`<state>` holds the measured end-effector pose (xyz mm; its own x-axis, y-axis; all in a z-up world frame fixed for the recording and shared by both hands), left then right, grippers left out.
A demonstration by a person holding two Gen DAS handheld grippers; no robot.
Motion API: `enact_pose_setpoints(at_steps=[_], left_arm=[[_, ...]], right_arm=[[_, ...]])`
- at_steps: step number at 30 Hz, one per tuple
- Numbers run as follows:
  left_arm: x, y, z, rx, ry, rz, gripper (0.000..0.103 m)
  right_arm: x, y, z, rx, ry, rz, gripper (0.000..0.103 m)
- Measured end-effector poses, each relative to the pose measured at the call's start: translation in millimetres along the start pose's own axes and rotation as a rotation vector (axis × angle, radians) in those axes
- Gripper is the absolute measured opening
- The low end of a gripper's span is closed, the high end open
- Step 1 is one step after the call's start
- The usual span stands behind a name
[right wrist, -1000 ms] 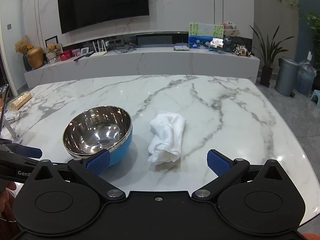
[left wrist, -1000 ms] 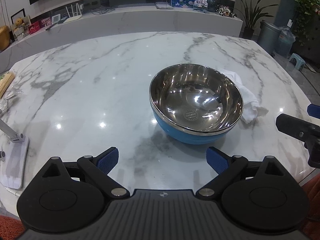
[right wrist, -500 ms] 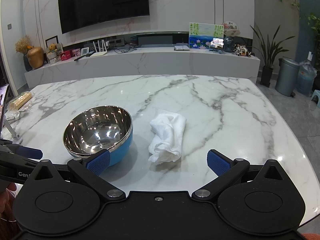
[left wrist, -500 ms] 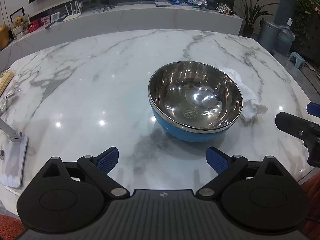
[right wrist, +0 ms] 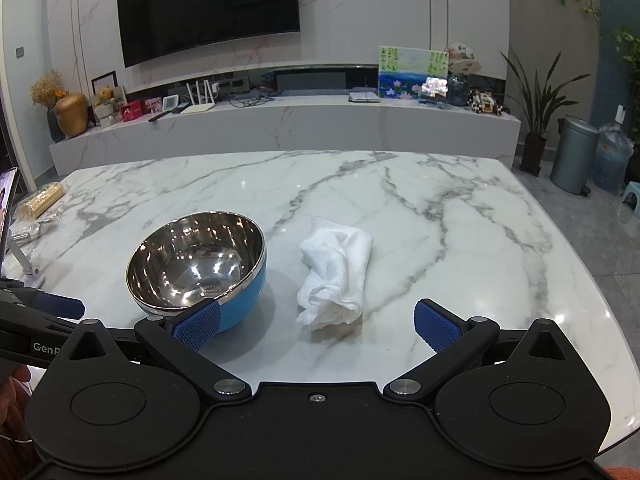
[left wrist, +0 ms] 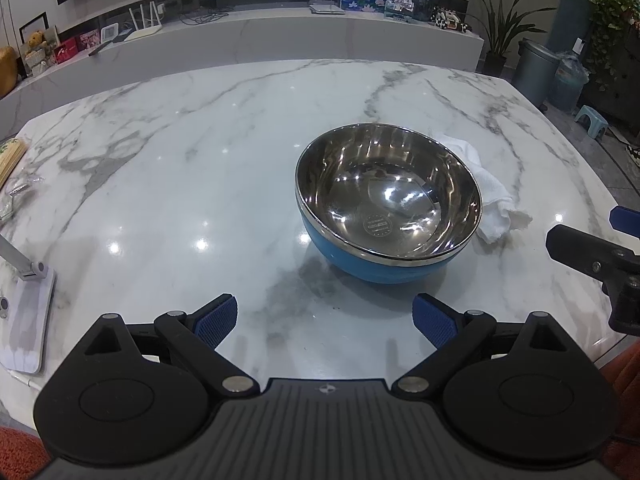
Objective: Clean bowl
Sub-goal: 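Move both tools toward the steel bowl and white cloth, then grasp the bowl rim with the left tool while the right tool grasps the white cloth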
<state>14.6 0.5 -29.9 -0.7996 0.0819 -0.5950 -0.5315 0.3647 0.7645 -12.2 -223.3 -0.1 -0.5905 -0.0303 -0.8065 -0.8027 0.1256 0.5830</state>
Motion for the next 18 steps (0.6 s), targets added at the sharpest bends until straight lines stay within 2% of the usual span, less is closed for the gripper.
enact_pose_setpoints(at_steps=[8, 18], left_arm=[[-1, 2, -2, 0.004, -0.002, 0.0, 0.095], [-16, 13, -5, 0.044, -0.01, -0.022, 0.095]], right_arm=[[0, 0, 1, 0.001, -0.001, 0.0, 0.103], [-11, -2, -8, 0.005, -0.019, 0.024, 0.101]])
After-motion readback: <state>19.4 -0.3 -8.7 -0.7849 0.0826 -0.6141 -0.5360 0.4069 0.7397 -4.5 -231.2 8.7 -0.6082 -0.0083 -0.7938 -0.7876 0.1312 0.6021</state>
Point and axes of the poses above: each gripper's, at about its wrist camera, not at the fingertips, and y roughly against the way its jaws point, z to its left, x to its underside, the point moved 2 cm from there along -y, roughly the way its jaws point, and after that the axes turned 15 degrees about x, right-handed, at the moved point
